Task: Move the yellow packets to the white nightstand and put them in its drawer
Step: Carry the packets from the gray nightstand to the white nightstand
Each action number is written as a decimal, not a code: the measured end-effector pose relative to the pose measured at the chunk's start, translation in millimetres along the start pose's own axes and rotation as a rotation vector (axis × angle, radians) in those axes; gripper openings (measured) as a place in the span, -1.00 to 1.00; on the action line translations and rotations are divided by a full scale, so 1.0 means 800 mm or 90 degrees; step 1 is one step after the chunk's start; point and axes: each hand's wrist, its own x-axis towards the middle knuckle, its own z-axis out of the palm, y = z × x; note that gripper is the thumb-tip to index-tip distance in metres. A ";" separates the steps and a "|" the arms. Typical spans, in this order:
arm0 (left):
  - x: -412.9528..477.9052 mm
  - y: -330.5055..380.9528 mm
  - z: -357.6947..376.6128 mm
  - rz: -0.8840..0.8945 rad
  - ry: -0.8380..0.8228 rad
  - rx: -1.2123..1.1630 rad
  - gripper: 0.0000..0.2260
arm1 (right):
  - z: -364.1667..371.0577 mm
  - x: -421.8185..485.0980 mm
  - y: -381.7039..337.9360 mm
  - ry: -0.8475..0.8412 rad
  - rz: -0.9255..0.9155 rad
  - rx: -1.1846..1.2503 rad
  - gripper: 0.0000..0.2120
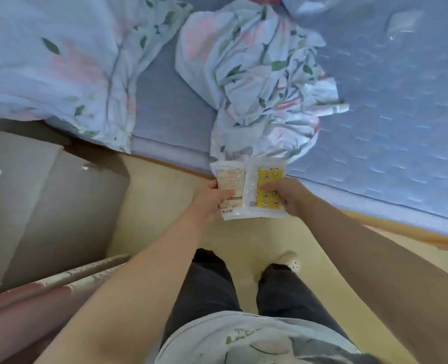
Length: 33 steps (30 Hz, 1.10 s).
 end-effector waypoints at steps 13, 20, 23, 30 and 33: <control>-0.013 -0.144 0.516 -0.108 -0.300 0.365 -0.69 | -0.479 -0.143 0.155 0.290 -0.008 0.376 -0.88; -0.017 -0.211 0.725 -0.151 -0.408 0.471 -0.77 | -0.650 -0.196 0.222 0.365 -0.023 0.649 -0.86; -0.005 -0.232 0.818 -0.188 -0.435 0.489 -0.80 | -0.731 -0.212 0.226 0.399 -0.024 0.703 -0.86; -0.014 -0.289 1.047 -0.212 -0.519 0.588 -0.82 | -0.920 -0.267 0.220 0.481 -0.073 0.755 -0.85; -0.033 -0.331 1.134 -0.229 -0.549 0.622 -0.82 | -0.994 -0.295 0.243 0.528 -0.074 0.778 -0.88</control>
